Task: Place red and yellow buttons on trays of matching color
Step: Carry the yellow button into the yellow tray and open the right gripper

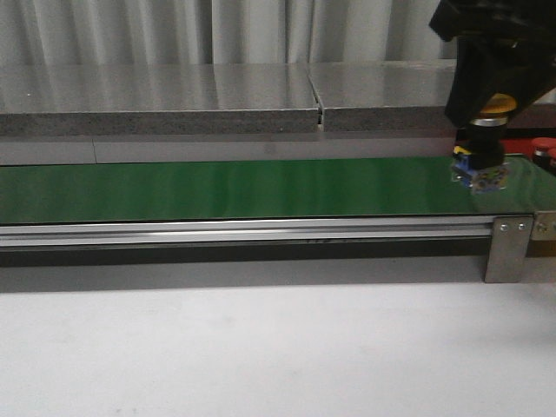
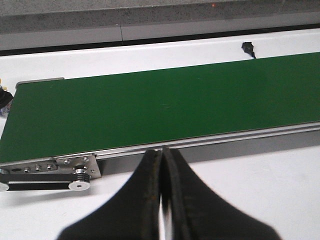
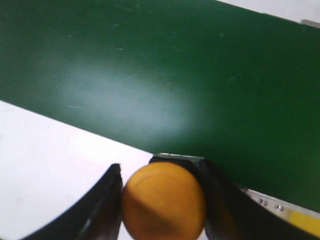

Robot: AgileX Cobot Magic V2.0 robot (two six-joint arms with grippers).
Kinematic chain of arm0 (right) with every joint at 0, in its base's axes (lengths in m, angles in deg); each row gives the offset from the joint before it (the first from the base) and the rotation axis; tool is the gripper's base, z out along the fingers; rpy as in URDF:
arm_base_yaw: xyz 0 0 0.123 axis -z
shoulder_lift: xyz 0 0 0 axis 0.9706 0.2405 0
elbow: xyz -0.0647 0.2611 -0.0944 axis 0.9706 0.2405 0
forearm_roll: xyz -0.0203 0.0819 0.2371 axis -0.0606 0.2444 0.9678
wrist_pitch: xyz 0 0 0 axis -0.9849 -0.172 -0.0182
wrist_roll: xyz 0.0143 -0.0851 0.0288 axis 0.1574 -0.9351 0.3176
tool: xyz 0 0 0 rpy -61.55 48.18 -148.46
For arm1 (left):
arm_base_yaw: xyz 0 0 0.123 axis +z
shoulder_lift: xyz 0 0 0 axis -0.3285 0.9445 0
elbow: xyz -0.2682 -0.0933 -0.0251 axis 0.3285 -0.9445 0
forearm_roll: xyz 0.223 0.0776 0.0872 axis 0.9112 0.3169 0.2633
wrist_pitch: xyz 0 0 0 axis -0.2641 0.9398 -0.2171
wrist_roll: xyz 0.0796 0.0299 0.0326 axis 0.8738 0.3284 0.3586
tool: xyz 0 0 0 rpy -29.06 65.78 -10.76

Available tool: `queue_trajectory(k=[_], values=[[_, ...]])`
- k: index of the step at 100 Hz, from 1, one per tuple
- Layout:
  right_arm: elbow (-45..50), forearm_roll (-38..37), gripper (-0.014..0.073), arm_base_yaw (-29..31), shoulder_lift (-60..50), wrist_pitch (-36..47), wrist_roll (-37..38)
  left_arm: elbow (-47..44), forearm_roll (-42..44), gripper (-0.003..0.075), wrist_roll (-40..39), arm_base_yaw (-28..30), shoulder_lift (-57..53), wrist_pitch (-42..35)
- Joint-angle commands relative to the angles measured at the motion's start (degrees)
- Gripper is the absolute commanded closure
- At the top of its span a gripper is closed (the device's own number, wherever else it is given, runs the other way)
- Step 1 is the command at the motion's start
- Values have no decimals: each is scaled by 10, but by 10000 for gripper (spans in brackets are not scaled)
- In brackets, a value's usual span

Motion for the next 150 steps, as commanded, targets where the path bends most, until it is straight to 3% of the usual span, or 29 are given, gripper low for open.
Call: queue_trajectory(k=[1,47,67,140,150], values=[[2,-9,527,21,-50,25,21,16,-10,739,-1,-6,3,-37],[91,-10,527,224,-125,-17,26,16,-10,739,-1,-6,3,-37],[141,-10,527,289,-125,32,26,16,-10,739,-1,-6,3,-37],[168,2,524,301,-9,141,26,16,-10,739,-1,-6,3,-37],[168,6,490,301,4,144,26,16,-10,739,-1,-6,3,-37]])
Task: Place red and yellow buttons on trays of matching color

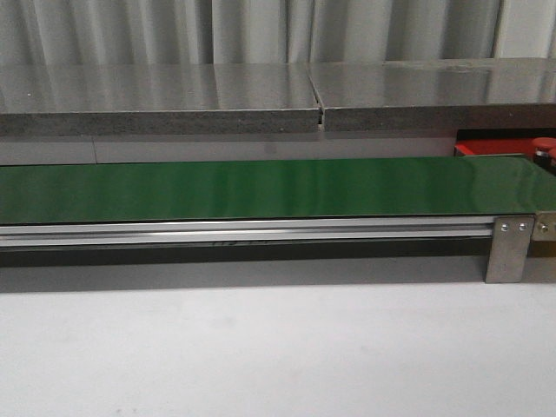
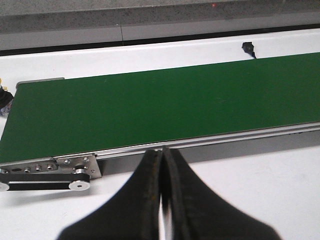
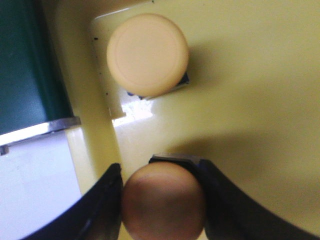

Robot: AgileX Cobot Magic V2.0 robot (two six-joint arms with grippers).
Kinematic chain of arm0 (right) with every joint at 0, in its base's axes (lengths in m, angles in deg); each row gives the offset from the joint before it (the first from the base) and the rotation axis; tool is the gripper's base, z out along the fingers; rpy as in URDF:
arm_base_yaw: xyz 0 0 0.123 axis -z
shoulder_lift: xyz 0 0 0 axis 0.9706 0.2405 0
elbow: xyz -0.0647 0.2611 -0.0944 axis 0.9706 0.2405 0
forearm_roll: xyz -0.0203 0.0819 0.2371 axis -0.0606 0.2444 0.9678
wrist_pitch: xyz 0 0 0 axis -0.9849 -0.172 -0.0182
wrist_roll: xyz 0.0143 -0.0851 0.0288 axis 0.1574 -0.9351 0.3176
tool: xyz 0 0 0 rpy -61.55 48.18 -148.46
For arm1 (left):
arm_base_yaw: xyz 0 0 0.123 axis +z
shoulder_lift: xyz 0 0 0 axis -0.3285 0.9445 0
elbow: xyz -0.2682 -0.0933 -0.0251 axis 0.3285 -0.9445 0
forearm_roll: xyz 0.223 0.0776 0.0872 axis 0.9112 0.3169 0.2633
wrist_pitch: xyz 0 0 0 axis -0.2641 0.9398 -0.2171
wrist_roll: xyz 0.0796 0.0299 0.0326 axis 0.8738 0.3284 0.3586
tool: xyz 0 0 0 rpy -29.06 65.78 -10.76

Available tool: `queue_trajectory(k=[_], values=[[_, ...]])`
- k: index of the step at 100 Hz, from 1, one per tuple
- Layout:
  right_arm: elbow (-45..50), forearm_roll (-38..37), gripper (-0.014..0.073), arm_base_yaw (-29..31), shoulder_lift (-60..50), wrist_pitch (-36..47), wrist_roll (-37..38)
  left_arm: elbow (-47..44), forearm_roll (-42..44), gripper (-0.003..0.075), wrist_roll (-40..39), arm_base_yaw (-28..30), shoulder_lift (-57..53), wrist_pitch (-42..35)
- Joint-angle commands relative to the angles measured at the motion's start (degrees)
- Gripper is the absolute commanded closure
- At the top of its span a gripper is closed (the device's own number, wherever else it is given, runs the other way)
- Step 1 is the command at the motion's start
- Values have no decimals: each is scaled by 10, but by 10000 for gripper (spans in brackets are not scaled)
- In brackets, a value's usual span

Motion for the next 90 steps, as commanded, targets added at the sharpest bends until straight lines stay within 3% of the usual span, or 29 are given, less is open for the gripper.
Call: queue_trajectory(k=[1,11,23,33,78,90], values=[[-13,8,485,5,-7,27,0,16,-10,739,-1,-6,3,-37],[-13,8,349,5,1,28,0,16,-10,739,-1,-6,3,-37],[-13,11,95,5,1,31,0,16,-10,739,-1,-6,3,-37],[-13,16,-6,5,1,31,0,16,-10,739,-1,-6,3,-37],[-37,-32,-6,4,-74,-8,-5,16,-10,739,-1,-6,3,-37],[-63,-32,88,-6,-90,-52,-15,16,-10,739,-1,-6,3,-37]])
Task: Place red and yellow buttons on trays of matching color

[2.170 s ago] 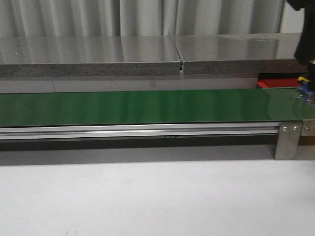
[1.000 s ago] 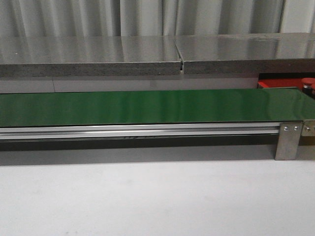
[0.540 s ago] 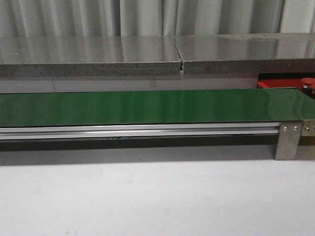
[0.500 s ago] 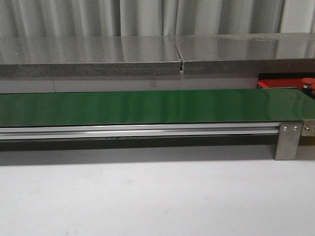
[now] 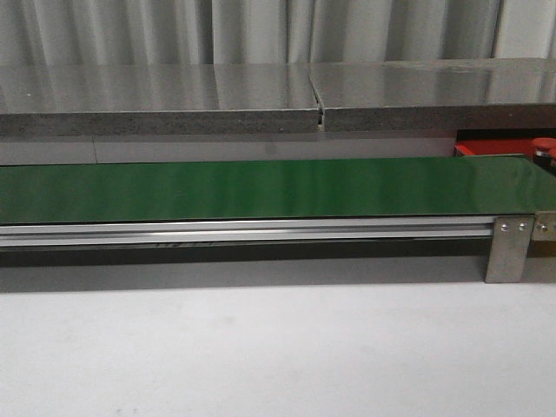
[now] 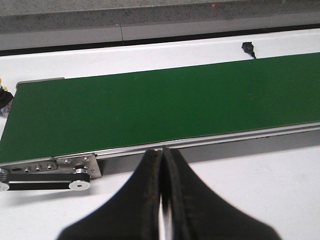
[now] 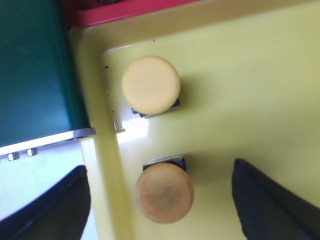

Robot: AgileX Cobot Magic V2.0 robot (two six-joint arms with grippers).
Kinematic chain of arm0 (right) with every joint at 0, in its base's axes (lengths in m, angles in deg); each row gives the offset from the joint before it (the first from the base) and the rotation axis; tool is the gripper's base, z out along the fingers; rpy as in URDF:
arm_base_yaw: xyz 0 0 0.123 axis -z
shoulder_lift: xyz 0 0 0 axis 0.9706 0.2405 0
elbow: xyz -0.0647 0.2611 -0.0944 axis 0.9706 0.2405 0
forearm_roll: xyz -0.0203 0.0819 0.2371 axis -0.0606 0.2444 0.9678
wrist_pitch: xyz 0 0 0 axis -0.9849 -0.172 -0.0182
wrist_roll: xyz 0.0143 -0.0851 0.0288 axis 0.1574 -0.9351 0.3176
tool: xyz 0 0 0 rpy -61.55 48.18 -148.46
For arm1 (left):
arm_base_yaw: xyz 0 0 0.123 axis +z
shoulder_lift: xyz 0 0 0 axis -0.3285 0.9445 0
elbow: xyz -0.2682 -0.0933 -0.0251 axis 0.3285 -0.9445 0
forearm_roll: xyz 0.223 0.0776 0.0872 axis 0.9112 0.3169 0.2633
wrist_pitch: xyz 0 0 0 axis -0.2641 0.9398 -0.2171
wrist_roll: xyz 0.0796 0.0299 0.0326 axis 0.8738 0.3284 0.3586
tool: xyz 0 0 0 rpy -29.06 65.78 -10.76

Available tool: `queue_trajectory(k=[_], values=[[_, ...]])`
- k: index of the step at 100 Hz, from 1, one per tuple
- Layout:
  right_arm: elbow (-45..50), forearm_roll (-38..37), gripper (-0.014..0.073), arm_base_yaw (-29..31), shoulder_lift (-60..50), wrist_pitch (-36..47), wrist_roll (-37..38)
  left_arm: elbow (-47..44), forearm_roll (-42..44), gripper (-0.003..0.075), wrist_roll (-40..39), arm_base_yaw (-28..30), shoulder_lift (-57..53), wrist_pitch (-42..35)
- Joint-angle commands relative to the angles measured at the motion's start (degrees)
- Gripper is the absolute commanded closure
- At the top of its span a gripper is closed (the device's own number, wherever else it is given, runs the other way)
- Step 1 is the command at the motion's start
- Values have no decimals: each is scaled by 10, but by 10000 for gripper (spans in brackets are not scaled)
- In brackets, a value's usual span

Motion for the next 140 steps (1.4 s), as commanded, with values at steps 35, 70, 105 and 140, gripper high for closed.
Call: queue_trajectory(k=[35,70,105,140], values=[[-34,-7,660,-111,-51,-32,-11,16,-10,739,-1,-6,3,-37],[-34,-7,662,-231,-108,-31,-11,16,-10,739,-1,-6,3,-37],[-15,-7,662,-279,-243,8,-18,16,-11,739,-1,-6,3,-38],[84,-7,662,-279,-405,35,-20,16,-11,739,-1,-6,3,-38]])
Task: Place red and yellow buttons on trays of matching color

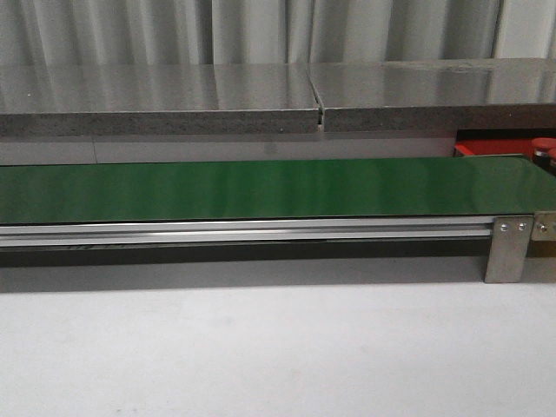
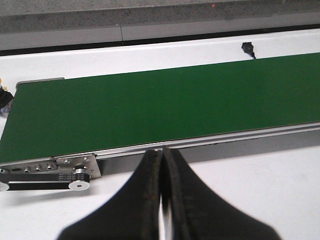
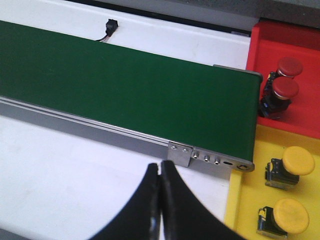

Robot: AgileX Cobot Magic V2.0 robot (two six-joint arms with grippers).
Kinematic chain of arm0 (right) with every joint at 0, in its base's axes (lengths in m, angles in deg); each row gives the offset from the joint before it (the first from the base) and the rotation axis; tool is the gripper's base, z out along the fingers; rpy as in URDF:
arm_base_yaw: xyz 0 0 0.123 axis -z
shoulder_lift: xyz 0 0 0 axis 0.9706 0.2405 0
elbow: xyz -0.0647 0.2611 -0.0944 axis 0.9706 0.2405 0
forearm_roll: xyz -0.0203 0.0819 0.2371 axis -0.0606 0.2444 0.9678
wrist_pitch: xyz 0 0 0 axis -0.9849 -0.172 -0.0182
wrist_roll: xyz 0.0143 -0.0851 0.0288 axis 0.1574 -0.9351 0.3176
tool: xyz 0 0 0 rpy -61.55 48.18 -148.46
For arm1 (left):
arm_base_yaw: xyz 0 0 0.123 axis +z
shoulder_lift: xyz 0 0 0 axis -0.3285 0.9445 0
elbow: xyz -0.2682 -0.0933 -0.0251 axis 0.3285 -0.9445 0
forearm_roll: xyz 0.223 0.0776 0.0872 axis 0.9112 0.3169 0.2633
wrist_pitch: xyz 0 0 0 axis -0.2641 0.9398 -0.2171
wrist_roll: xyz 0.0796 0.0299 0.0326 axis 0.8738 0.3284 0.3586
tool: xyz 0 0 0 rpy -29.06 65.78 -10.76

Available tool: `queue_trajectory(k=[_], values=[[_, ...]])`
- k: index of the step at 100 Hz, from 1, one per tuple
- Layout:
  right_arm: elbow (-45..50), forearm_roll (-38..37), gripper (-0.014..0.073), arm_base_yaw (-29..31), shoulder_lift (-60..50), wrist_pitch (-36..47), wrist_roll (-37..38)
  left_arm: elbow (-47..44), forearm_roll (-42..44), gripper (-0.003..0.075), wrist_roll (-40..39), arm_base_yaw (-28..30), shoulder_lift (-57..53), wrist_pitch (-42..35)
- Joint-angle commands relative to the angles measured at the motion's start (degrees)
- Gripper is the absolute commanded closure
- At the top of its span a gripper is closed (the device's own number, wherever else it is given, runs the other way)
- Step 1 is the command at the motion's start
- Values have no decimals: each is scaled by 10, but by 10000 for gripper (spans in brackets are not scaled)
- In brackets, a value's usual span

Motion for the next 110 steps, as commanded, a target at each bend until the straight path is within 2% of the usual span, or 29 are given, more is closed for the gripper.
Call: queue_trajectory(k=[1,30,64,80,110], values=[[5,-3,662,1,-42,43,-7,16,-11,739,-1,-6,3,-38],[38,-2,662,1,-127,11,-7,16,-11,739,-1,-6,3,-50],[38,-2,662,1,-132,-2,-7,16,-10,739,-1,-6,3,-70],[38,-2,662,1,-132,-3,-7,16,18,740,-1,-1,6,-84],[38,-2,662,1,-132,-3,-7,36,20,739,-50,92,76,-102]])
